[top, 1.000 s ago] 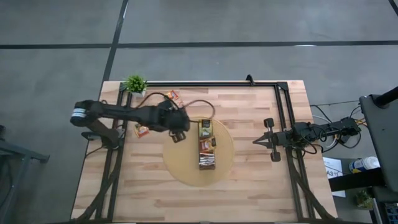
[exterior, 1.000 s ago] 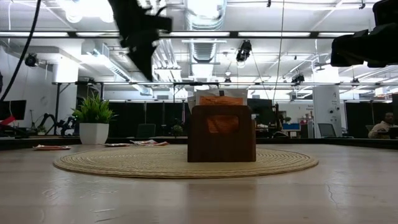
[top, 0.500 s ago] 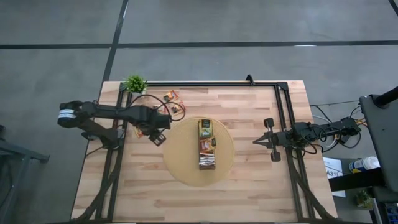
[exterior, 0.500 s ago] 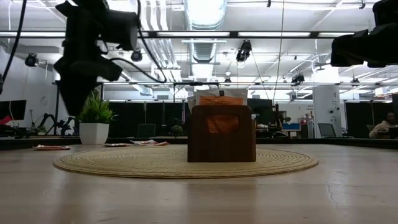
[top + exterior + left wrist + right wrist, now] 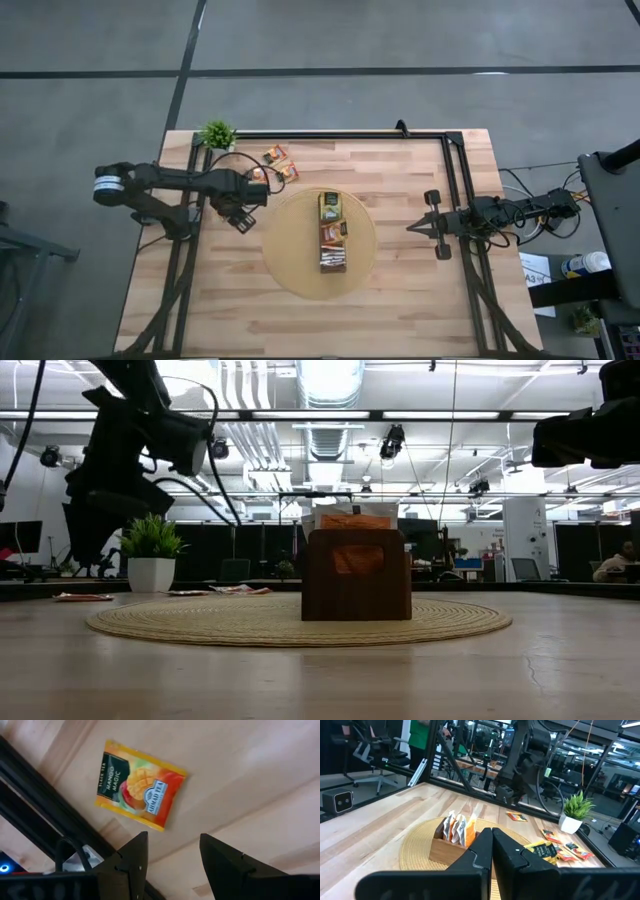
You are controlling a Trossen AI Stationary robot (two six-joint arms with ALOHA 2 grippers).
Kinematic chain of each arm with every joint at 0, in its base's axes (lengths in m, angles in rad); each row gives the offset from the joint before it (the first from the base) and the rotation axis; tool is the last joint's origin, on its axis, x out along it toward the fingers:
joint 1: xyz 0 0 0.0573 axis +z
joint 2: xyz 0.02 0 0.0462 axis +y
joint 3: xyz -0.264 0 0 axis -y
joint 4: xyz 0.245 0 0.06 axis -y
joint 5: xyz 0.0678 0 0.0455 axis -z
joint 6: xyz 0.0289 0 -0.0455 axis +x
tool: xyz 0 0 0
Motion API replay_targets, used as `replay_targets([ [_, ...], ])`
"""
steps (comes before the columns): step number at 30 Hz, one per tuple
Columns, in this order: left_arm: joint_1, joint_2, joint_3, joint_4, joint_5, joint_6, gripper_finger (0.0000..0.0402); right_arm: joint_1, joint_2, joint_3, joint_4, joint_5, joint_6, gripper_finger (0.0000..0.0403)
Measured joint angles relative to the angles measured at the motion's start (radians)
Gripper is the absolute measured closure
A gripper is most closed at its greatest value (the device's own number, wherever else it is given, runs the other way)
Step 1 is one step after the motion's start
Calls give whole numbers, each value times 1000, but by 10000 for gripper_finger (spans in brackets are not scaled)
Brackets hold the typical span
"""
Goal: Pick & Place Tea
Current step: Put the orange tea bag into the middle section of the wooden organizer
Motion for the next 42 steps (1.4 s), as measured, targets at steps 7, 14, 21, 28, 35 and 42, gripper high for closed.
replay_targets([
  [7, 92, 0, -74, 111, -1, 58, 229, 0, 0, 0, 0, 0, 0, 394],
  [14, 195, 11, -172, 239, 62, 88, 232, 0, 0, 0, 0, 0, 0, 394],
  [21, 213, 40, -211, 260, 88, 111, 254, 0, 0, 0, 0, 0, 0, 394],
  [28, 207, 40, -187, 252, 87, 179, 382, 0, 0, 0, 0, 0, 0, 394],
  [35, 183, 44, -104, 257, 76, 284, 399, 0, 0, 0, 0, 0, 0, 394],
  [42, 113, 44, 29, 292, -27, 439, 401, 0, 0, 0, 0, 0, 0, 394],
])
